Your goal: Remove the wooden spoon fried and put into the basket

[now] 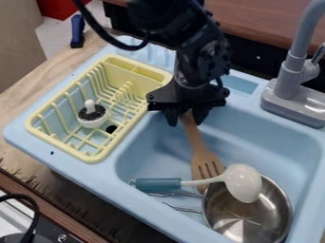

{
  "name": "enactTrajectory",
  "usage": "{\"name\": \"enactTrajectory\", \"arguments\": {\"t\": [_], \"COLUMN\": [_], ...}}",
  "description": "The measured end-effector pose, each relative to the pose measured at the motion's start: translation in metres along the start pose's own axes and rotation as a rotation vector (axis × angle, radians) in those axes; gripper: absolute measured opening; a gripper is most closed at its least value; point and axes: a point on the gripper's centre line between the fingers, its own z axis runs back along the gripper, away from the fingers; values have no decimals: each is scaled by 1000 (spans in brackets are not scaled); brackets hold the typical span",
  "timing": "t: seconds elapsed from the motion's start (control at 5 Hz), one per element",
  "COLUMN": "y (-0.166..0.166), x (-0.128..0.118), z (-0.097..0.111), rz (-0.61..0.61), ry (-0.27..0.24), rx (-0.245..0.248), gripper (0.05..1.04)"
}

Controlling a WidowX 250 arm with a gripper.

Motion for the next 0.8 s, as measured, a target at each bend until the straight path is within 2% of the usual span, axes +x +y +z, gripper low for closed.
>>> {"name": "enactTrajectory", "arguments": {"t": [0.2, 0.4, 0.6, 0.8], "y": [-1, 0, 1, 8], "x": [5, 8, 13, 30], "z": [10, 24, 31, 49], "rz": [2, 27, 47, 158], "ry": [-27, -30, -32, -112], "rx": [-24, -27, -9, -24], "gripper": [300, 300, 300, 300]}}
